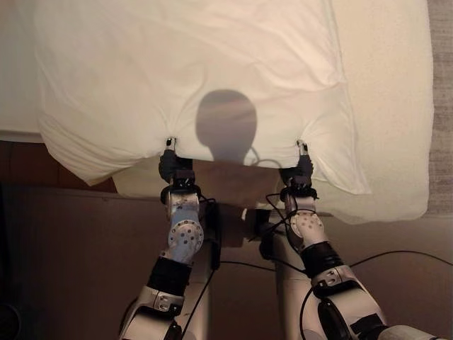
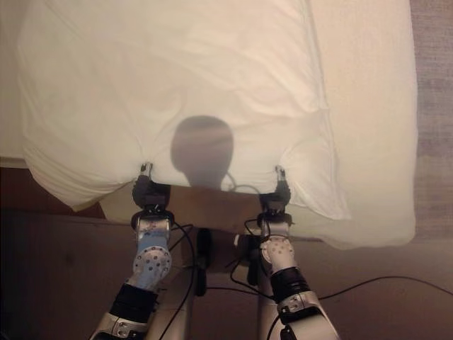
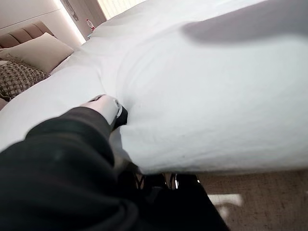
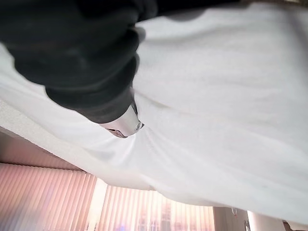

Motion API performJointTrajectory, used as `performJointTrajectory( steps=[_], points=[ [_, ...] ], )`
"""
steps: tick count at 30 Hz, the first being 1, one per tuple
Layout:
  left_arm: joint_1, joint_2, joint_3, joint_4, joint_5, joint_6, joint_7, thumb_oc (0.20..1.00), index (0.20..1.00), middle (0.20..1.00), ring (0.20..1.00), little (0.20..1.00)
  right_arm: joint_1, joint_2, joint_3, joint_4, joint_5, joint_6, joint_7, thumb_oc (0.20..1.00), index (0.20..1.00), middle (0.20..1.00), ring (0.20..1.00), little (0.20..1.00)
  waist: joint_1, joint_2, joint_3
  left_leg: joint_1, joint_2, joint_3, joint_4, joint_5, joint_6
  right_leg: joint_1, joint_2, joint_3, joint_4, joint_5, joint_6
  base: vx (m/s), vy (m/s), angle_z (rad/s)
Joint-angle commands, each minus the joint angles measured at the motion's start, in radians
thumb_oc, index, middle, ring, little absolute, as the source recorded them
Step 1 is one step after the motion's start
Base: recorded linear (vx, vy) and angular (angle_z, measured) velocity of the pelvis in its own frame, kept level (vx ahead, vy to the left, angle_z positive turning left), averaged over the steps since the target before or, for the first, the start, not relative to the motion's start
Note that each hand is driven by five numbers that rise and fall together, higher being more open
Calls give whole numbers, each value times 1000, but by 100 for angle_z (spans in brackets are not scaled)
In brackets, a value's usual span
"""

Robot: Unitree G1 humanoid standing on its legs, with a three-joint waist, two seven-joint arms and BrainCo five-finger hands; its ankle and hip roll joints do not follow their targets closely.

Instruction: Make the bed

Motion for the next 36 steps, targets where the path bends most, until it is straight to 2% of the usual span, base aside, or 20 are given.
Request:
performJointTrajectory(
  steps=[1,7,10,14,17,21,22,23,24,25,27,28,29,30,31,32,33,34,35,36],
  points=[
    [36,42,192,-102,61,-162,-24,200,200,200,200,200,121,-123,-138,-140,12,-133,58,200,200,200,200,200,-15,75,-111,-18,-10,-1,-46,27,-7,55,27,33,-115,62,103,27,-38,-4],
    [71,26,193,-73,26,-162,-38,200,200,200,200,200,149,-120,-129,-202,1,-137,59,200,200,200,200,200,-10,93,-119,74,-4,-6,-168,85,-24,102,44,34,-153,59,96,35,-85,-10],
    [77,22,190,-48,18,-158,-30,200,200,200,200,200,176,-121,-125,-220,-8,-139,51,200,200,200,200,200,-16,94,-130,124,3,-17,-235,120,-53,143,59,27,-184,50,90,41,-194,-1],
    [82,6,203,-16,18,-163,-33,200,200,200,200,200,197,-129,-116,-221,-10,-139,52,200,200,200,200,200,-12,63,-108,163,-13,-108,-190,108,-75,196,81,38,-173,30,67,23,-124,2],
    [90,7,213,-17,33,-160,-35,200,200,200,200,200,203,-141,-118,-224,-5,-141,58,200,200,200,200,200,-18,22,-110,183,73,-134,-178,109,-82,209,55,64,-160,6,63,9,5,-4],
    [102,25,233,-45,57,-182,-25,200,200,200,200,200,216,-144,-119,-220,9,-147,55,200,200,200,200,200,-11,17,-117,235,256,-193,-333,239,-116,160,42,142,-69,-19,80,43,208,1],
    [103,24,234,-46,58,-182,-24,200,200,200,200,200,216,-145,-118,-219,10,-146,56,200,200,200,200,200,-10,16,-118,243,259,-189,-349,247,-118,155,44,144,-60,-23,79,43,399,-6],
    [108,29,241,-55,59,-185,-25,200,200,200,200,200,223,-150,-123,-222,20,-147,54,200,200,200,200,200,-7,25,-118,259,309,-164,-414,295,-141,135,19,159,-23,-36,100,34,288,-3],
    [109,29,241,-56,60,-185,-25,200,200,200,200,200,224,-151,-123,-222,21,-146,55,200,200,200,200,200,-6,24,-120,265,310,-160,-425,300,-142,132,19,161,-19,-38,101,44,612,-13],
    [101,37,236,-54,58,-185,-35,200,200,200,200,200,235,-157,-113,-221,25,-141,55,200,200,200,200,200,0,28,-118,274,324,-128,-444,312,-160,122,-9,170,-8,-31,125,8,497,-19],
    [93,39,235,-52,48,-189,-41,200,200,200,200,200,241,-153,-103,-227,30,-134,62,200,200,200,200,200,7,24,-116,269,302,-145,-408,276,-154,121,-18,185,-24,-8,145,-20,530,-30],
    [66,38,212,-35,27,-196,-54,200,200,200,200,200,246,-154,-85,-241,29,-121,74,200,200,200,200,200,-11,-2,-100,203,225,-114,-179,93,-127,146,-97,212,-83,69,193,-15,561,-40],
    [55,45,191,-29,20,-197,-70,200,200,200,200,200,257,-156,-77,-258,19,-113,73,200,200,200,200,200,-13,-10,-91,153,179,-104,-66,30,-120,174,-137,221,-125,112,210,-29,568,-17],
    [54,46,191,-28,18,-197,-72,200,200,200,200,200,257,-155,-78,-260,18,-113,71,200,200,200,200,200,-13,-10,-91,142,176,-105,-54,28,-117,173,-140,221,-132,120,212,71,723,37],
    [58,48,159,-21,10,-169,-96,200,200,200,200,200,274,-142,-86,-263,27,-99,89,200,200,200,200,200,-20,-16,-92,89,87,-101,90,-74,-85,249,-234,232,-297,293,226,99,875,73],
    [85,53,150,-12,-6,-153,-118,200,200,200,200,200,266,-136,-75,-273,17,-105,86,200,200,200,200,200,-20,-7,-95,86,70,-86,106,-122,-51,262,-292,217,-390,415,227,135,1159,53],
    [110,55,149,-4,-7,-148,-131,200,200,200,200,200,267,-128,-69,-291,-3,-100,81,200,200,200,200,200,-12,5,-94,83,63,-53,140,-137,-35,274,-325,179,-468,491,225,58,902,-4],
    [116,62,148,-5,2,-145,-138,200,200,200,200,200,271,-118,-64,-294,-6,-93,84,200,200,200,200,200,3,4,-99,83,63,-11,151,-153,-28,310,-331,90,-523,474,219,0,789,-68],
    [121,67,139,-11,4,-133,-150,200,200,200,200,200,271,-112,-60,-281,-13,-81,91,200,200,200,200,200,2,1,-103,87,53,3,137,-152,-22,340,-315,44,-528,439,209,-28,491,-59],
    [122,68,139,-12,4,-133,-150,200,200,200,200,200,270,-112,-60,-280,-12,-81,92,200,200,200,200,200,-3,-1,-103,85,48,1,135,-147,-21,340,-319,41,-529,441,209,-16,419,-51]
  ],
)
